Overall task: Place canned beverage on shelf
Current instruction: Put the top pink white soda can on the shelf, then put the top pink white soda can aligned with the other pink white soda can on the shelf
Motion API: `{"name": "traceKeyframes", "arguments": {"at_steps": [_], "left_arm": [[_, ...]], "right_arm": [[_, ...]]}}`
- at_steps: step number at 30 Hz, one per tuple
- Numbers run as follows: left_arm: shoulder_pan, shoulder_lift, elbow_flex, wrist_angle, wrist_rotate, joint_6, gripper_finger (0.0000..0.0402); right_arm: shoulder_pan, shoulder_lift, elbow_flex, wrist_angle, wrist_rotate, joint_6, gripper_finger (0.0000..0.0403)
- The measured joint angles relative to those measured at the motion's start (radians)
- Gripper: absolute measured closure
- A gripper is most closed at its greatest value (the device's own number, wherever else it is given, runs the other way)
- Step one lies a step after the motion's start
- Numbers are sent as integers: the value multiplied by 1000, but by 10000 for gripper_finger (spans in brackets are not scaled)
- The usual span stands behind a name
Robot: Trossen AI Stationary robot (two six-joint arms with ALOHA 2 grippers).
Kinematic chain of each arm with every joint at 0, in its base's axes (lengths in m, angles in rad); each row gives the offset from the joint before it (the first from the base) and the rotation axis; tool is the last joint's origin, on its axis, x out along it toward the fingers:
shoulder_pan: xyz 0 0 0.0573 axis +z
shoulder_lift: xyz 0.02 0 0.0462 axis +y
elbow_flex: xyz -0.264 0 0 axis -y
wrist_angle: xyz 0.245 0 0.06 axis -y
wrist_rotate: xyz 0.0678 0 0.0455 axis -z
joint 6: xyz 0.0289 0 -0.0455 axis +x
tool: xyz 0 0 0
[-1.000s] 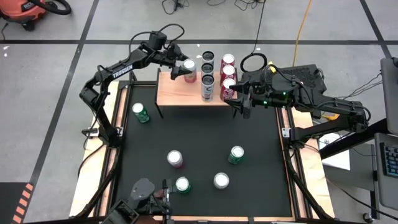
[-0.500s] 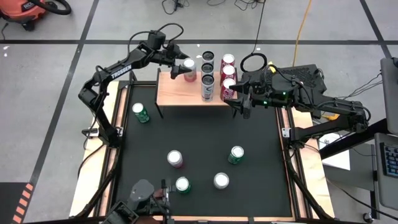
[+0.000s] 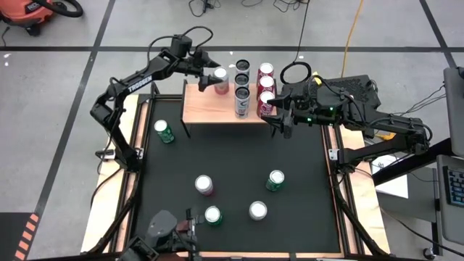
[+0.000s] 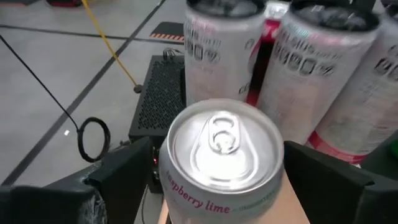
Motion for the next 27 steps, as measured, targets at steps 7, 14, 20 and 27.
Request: {"name": "traceKeyframes", "arguments": {"at_steps": [7, 14, 20, 27], "left_arm": [[0, -40, 0, -2, 4, -19, 49], [-20, -142, 0, -7, -52, -54, 49], [-64, -269, 1, -30, -113, -131, 49], [-179, -422, 1, -167, -218, -140, 49]], "right_arm": [[0, 0, 0, 0, 0, -1, 41], [0, 0, 0, -14, 0, 19, 41], [0, 0, 0, -57, -1, 93, 41], [8, 0, 0, -96, -25, 95, 41]]}}
